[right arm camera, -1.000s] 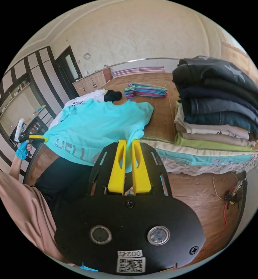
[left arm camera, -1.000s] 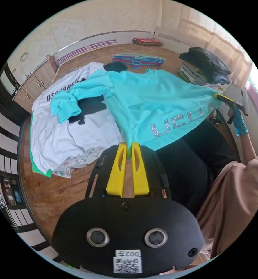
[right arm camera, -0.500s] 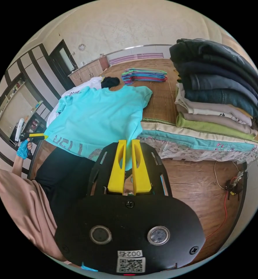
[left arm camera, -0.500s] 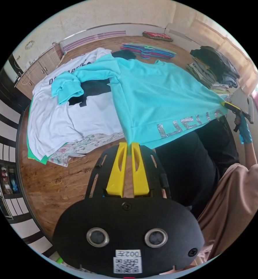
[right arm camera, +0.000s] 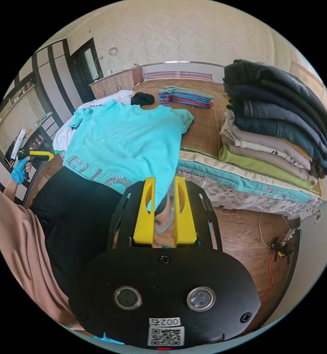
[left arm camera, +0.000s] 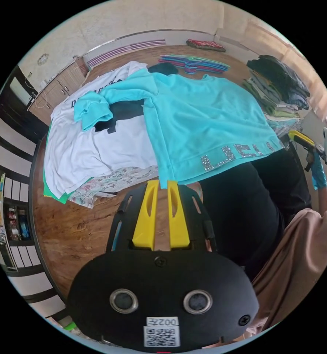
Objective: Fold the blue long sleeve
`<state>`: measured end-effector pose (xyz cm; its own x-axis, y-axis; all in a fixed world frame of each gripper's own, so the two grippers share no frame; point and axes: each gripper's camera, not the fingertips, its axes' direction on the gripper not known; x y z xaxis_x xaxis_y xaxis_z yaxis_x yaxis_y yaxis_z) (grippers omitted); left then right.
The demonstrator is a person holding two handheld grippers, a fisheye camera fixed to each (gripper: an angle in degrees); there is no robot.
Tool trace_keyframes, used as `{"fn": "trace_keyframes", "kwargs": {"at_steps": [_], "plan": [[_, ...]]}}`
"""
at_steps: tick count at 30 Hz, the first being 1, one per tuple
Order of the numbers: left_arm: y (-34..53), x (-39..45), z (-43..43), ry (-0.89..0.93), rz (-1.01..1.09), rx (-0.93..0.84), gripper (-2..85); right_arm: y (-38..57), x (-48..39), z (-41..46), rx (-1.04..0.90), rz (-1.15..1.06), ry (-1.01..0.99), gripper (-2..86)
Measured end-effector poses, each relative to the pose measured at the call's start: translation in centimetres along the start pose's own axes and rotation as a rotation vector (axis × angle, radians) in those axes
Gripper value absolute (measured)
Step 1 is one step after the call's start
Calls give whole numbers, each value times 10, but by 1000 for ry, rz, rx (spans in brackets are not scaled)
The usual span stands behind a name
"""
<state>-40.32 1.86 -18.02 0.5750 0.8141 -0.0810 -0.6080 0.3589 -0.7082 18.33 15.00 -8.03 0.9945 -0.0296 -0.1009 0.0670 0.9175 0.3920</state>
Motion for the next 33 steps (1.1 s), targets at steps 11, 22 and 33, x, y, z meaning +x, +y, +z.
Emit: {"fn": "trace_keyframes", "kwargs": {"at_steps": [11, 22, 33], "plan": [[-60, 81, 16, 180, 221, 93, 24, -42, -66, 39, -43, -103, -136, 80], [-76, 119, 36, 176, 213, 40, 21, -47, -102, 80, -162, -120, -98, 79], [-78, 140, 30, 130, 239, 30, -10, -46, -115, 88, -153, -119, -98, 53]]}}
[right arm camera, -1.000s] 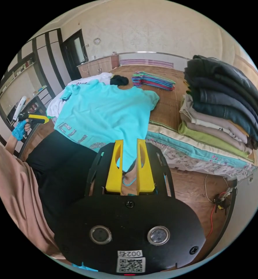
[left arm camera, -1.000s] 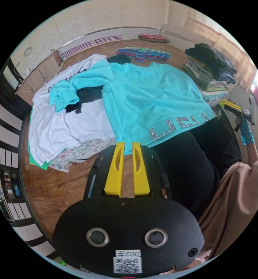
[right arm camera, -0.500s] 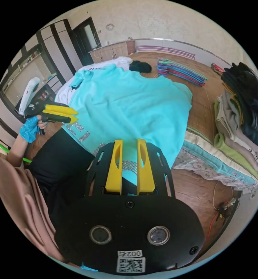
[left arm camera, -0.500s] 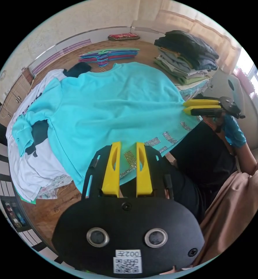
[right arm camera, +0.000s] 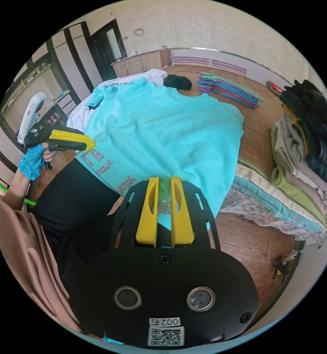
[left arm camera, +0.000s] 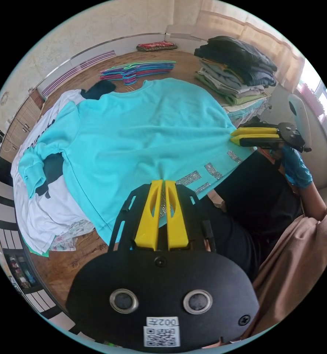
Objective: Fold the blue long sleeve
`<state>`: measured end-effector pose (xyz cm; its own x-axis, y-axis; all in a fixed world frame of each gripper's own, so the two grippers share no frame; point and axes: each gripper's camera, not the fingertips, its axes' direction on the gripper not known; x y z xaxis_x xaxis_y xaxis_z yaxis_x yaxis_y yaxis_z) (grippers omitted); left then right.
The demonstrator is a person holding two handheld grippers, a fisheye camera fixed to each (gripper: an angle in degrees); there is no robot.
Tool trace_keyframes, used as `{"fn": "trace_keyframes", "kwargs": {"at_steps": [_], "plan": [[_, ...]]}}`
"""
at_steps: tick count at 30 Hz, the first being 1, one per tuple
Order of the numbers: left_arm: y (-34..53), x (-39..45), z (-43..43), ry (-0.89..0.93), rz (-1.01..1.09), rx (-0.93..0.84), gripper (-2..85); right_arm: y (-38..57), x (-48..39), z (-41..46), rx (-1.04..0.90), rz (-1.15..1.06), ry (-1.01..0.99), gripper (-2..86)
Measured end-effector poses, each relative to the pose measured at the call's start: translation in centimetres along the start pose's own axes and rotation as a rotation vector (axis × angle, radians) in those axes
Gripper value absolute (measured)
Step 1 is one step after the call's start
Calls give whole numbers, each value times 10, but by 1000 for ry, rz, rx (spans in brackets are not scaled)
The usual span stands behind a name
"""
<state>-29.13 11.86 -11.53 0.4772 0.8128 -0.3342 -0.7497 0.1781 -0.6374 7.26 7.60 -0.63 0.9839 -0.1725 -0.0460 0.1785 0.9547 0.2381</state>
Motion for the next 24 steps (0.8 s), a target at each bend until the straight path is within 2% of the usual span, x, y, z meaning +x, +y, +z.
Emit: {"fn": "trace_keyframes", "kwargs": {"at_steps": [7, 24], "plan": [[1, 13, -6, -13, 29, -12, -10, -1, -9, 4, -4, -21, 12, -2], [-2, 18, -3, -6, 19, -1, -10, -1, -15, 12, -16, -34, 16, -8]]}}
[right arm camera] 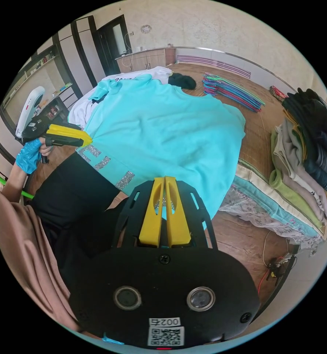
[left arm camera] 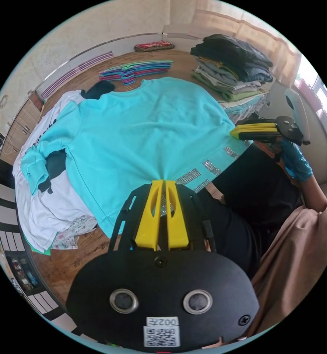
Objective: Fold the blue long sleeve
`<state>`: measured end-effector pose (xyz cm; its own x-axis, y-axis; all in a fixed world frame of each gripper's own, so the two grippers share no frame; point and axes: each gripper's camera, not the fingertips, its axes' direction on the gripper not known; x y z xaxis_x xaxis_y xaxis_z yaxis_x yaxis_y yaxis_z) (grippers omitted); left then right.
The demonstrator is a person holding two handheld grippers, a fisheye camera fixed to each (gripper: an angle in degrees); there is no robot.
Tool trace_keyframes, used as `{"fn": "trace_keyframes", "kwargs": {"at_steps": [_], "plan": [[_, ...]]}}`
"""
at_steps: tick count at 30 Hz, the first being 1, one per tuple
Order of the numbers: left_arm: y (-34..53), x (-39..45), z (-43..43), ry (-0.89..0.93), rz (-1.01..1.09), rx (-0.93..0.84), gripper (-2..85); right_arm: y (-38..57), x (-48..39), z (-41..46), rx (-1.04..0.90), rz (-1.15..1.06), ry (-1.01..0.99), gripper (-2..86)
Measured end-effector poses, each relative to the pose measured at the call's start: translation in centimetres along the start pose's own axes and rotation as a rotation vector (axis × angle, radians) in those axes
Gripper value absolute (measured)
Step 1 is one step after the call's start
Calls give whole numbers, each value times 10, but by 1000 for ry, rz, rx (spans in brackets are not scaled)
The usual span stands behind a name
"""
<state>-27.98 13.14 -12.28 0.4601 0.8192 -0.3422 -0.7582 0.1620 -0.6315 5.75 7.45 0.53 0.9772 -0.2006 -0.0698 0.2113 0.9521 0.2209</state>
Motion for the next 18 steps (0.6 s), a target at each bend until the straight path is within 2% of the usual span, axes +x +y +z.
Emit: {"fn": "trace_keyframes", "kwargs": {"at_steps": [18], "plan": [[-10, -1, 5, 19, -7, -9, -9, -3, 1, 8, -3, 6, 25, -5]]}}
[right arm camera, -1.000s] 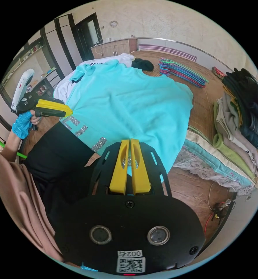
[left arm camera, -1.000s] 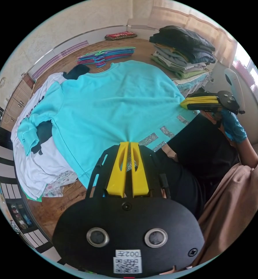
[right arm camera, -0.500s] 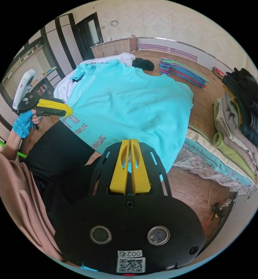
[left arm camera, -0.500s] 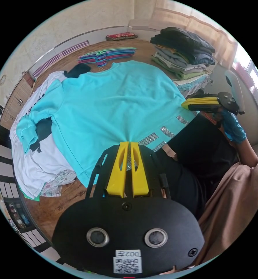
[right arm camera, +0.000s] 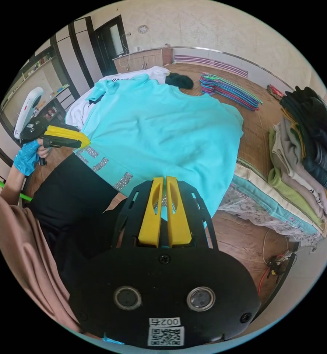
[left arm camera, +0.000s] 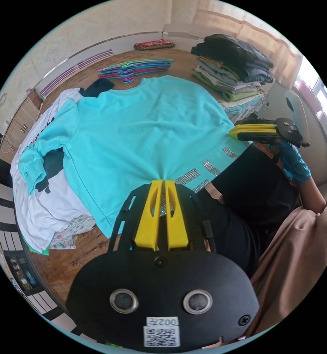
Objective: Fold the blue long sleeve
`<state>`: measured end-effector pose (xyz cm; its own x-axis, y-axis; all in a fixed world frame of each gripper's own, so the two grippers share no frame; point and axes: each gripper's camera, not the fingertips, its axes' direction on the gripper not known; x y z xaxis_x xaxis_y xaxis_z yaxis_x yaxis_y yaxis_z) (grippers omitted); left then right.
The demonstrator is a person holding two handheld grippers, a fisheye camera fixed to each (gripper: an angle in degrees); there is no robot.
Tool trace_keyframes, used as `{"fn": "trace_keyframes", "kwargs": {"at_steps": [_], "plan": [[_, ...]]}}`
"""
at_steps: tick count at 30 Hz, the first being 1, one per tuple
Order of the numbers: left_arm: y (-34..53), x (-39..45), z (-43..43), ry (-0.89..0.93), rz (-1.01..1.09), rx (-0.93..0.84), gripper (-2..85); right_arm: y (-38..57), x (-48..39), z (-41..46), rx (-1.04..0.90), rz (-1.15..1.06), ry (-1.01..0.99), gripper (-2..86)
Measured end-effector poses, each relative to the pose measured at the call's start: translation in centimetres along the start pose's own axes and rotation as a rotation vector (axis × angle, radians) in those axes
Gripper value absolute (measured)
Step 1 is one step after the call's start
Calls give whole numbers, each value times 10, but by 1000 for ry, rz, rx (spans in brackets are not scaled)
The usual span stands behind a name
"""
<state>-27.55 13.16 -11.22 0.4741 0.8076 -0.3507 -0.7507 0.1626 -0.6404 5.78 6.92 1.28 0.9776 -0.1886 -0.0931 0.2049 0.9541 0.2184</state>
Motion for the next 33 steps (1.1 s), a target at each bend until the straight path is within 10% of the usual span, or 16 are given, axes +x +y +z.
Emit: {"fn": "trace_keyframes", "kwargs": {"at_steps": [33], "plan": [[-1, -9, 2, 6, -5, 12, -12, -7, -6, 13, -4, -13, 16, -5]]}}
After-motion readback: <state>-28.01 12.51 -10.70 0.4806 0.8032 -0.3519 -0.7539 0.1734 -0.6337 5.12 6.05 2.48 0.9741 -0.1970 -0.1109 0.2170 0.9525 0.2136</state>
